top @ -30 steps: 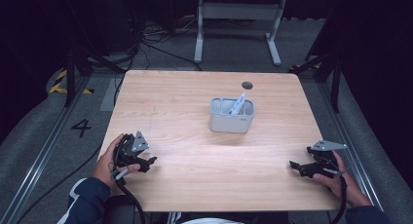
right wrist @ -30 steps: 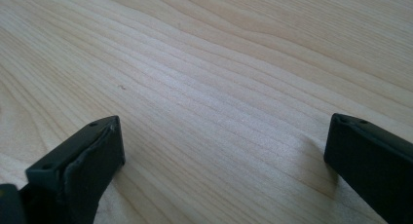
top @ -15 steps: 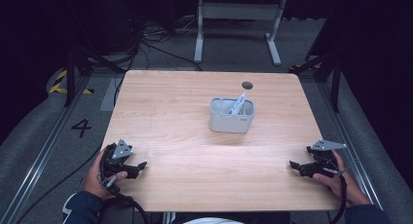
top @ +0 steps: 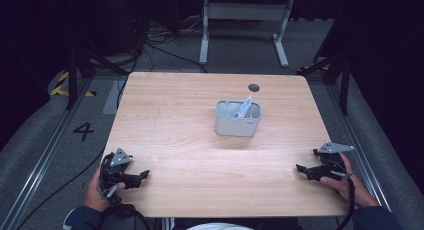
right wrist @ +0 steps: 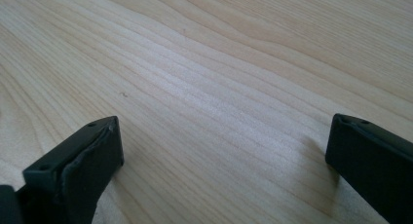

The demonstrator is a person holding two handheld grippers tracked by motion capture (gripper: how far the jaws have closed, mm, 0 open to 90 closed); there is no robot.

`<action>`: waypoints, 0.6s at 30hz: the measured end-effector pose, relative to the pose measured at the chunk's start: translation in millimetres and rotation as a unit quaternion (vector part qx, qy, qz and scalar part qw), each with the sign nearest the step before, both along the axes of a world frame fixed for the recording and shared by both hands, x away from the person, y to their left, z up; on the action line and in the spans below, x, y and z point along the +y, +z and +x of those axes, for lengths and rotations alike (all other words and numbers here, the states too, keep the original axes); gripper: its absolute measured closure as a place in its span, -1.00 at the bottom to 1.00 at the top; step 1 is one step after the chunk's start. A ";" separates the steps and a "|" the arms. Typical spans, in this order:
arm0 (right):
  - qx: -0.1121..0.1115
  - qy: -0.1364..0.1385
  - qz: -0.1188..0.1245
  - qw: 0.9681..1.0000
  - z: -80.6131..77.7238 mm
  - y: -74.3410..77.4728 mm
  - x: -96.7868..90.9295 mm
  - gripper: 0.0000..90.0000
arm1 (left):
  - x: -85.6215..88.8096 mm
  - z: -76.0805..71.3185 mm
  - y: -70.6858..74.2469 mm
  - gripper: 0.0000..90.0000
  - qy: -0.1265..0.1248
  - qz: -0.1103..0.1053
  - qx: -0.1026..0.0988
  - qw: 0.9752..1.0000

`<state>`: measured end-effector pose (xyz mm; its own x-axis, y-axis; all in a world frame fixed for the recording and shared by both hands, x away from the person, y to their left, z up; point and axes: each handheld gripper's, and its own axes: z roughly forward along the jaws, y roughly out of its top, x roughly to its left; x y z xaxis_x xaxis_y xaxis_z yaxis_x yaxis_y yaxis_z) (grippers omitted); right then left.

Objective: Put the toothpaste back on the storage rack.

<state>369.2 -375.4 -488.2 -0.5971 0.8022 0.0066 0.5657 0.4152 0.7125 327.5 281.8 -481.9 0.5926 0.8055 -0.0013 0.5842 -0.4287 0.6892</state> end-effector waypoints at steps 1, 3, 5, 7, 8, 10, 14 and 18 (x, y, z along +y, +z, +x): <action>0.000 0.004 -0.001 1.000 1.1 0.1 0.1 -0.99 | -1.6 0.6 -0.3 -0.68 0.007 -0.001 -0.002 1.000; 0.000 0.005 -0.001 1.000 2.4 0.0 0.7 -0.99 | -3.7 0.6 0.3 -0.70 0.017 0.002 0.003 1.000; 0.001 0.007 0.000 1.000 3.2 0.1 1.1 -0.99 | -4.1 1.1 -0.2 -0.72 0.019 0.003 0.000 1.000; 0.001 0.007 0.000 1.000 3.2 0.1 1.1 -0.99 | -4.1 1.2 -0.2 -0.72 0.018 0.003 0.000 1.000; 0.001 0.006 0.000 1.000 3.1 0.1 1.2 -0.99 | -4.4 1.2 -0.3 -0.72 0.020 0.001 0.001 1.000; 0.001 0.006 0.000 1.000 3.1 0.1 1.3 -0.99 | -4.5 1.7 -0.4 -0.74 0.019 0.001 0.001 1.000; 0.001 0.004 0.000 1.000 3.1 0.2 1.8 -0.99 | -5.1 1.5 -0.5 -0.74 0.022 -0.001 0.003 1.000; 0.001 0.005 -0.001 1.000 3.7 0.1 2.1 -0.99 | -6.0 2.7 -0.6 -0.78 0.026 0.003 0.004 1.000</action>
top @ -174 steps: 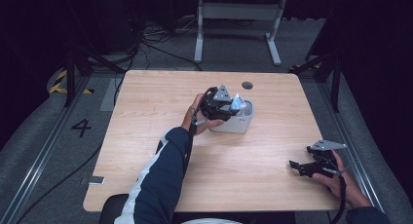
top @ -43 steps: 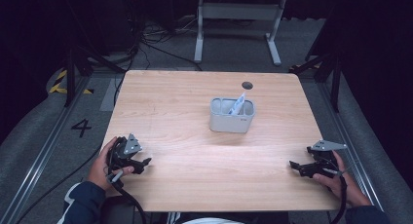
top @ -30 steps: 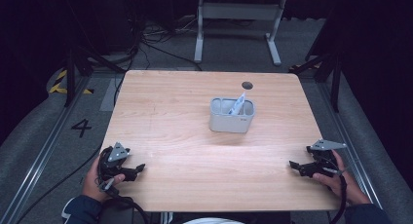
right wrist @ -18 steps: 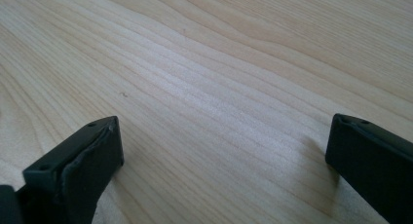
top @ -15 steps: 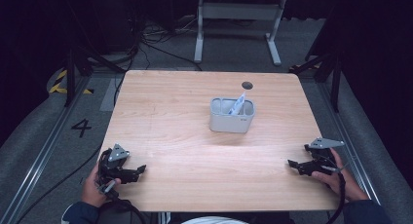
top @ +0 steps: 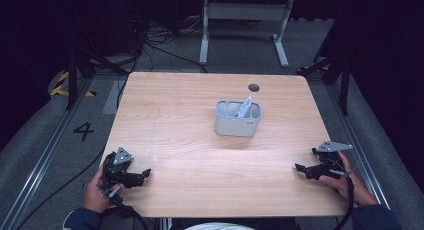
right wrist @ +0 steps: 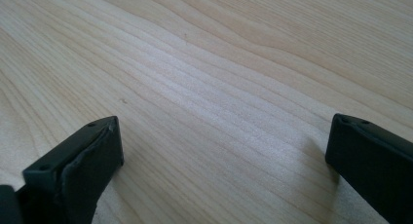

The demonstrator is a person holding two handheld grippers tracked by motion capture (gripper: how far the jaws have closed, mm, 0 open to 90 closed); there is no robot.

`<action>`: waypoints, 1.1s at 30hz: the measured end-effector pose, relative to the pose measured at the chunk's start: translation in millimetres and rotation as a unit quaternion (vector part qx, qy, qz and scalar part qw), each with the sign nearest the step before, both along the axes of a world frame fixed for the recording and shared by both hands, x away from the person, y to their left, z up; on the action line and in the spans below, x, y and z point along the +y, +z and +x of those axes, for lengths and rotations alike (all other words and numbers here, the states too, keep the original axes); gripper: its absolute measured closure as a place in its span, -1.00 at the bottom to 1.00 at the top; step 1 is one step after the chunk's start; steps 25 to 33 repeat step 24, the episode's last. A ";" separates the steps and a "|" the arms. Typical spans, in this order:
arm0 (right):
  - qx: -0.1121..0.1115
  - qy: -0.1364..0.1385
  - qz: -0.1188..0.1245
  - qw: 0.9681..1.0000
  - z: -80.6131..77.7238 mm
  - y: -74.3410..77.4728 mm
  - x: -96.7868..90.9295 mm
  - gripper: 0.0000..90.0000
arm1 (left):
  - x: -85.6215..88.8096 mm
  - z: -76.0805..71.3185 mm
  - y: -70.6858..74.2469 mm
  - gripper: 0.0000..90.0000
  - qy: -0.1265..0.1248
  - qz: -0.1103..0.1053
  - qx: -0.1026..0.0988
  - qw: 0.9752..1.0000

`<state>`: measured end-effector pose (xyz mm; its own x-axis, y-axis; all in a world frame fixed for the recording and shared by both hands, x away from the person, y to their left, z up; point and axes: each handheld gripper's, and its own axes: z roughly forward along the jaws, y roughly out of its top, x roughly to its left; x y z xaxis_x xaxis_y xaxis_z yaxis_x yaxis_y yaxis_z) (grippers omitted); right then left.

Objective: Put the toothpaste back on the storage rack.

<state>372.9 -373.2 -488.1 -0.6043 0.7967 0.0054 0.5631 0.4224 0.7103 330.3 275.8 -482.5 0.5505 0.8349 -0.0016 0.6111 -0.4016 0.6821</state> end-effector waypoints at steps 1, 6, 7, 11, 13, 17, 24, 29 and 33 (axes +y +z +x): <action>-0.001 0.001 0.000 1.000 0.3 0.0 0.1 -0.99 | -0.8 0.5 -0.3 -0.81 0.003 -0.003 0.001 1.000; -0.001 0.002 0.000 1.000 0.5 0.0 0.1 -0.99 | -2.3 3.8 -0.4 -0.93 0.007 0.005 0.007 1.000; -0.001 0.002 0.000 1.000 0.6 0.0 0.1 -0.99 | -2.3 3.8 -0.4 -0.94 0.008 0.004 0.007 1.000; -0.001 0.004 0.000 1.000 1.0 -0.1 0.0 -0.99 | -3.1 4.1 -0.5 -0.96 0.013 0.004 0.011 1.000; -0.001 0.005 0.000 1.000 1.2 -0.1 0.0 -0.99 | -3.6 4.7 -1.0 -0.99 0.016 0.004 0.011 1.000; -0.001 0.004 0.000 1.000 1.1 -0.1 0.0 -0.99 | -4.3 5.6 -1.2 -1.00 0.019 0.003 0.010 1.000; -0.001 0.003 0.000 1.000 1.4 0.0 0.4 -0.99 | -5.3 6.0 -0.7 -1.00 0.025 0.004 0.015 1.000; -0.001 0.003 0.000 1.000 1.4 0.0 0.4 -0.99 | -5.3 6.0 -0.7 -1.00 0.025 0.004 0.015 1.000; -0.001 0.003 0.000 1.000 1.4 0.0 0.4 -0.99 | -5.3 6.0 -0.7 -1.00 0.025 0.004 0.015 1.000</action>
